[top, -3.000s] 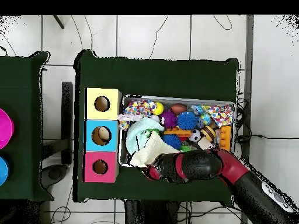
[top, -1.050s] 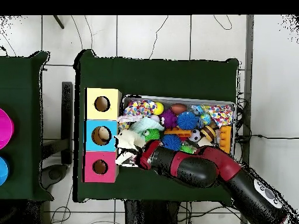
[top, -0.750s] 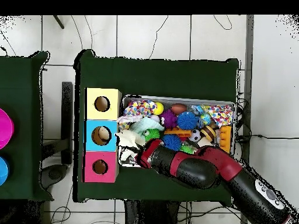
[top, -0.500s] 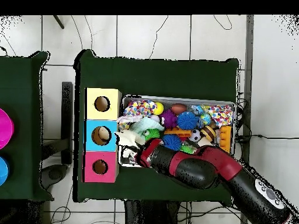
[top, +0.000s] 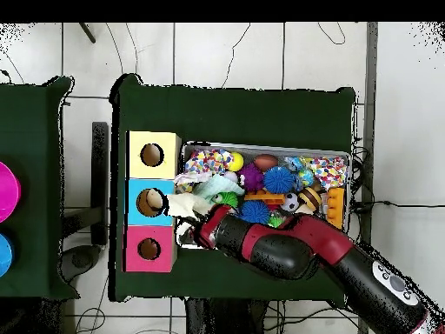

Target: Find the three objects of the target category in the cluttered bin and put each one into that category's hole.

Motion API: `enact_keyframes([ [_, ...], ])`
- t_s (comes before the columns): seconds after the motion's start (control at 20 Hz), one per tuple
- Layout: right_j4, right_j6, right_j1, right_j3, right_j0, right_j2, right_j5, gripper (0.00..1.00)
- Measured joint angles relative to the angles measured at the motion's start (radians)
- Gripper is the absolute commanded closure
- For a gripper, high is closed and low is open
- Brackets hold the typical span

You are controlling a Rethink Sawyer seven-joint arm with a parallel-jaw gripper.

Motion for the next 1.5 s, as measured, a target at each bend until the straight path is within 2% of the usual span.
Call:
enact_keyframes([
  [0.15, -0.015, 0.0, -0.021, 0.0, 0.026, -0.014, -0.028, 1.0],
  [0.4, -0.054, 0.001, -0.083, -0.002, 0.112, -0.071, -0.092, 1.0],
  [0.5, -0.075, 0.001, -0.124, -0.007, 0.176, -0.113, -0.121, 1.0],
  [0.6, -0.084, 0.001, -0.142, -0.011, 0.208, -0.133, -0.13, 1.0],
  [0.65, -0.099, 0.001, -0.171, -0.018, 0.264, -0.169, -0.138, 1.0],
  [0.9, -0.112, 0.001, -0.214, -0.026, 0.352, -0.233, -0.138, 1.0],
  [1.2, -0.108, 0.001, -0.194, -0.026, 0.326, -0.238, -0.138, 1.0],
  [1.5, -0.093, 0.001, -0.146, -0.027, 0.251, -0.236, -0.138, 1.0],
])
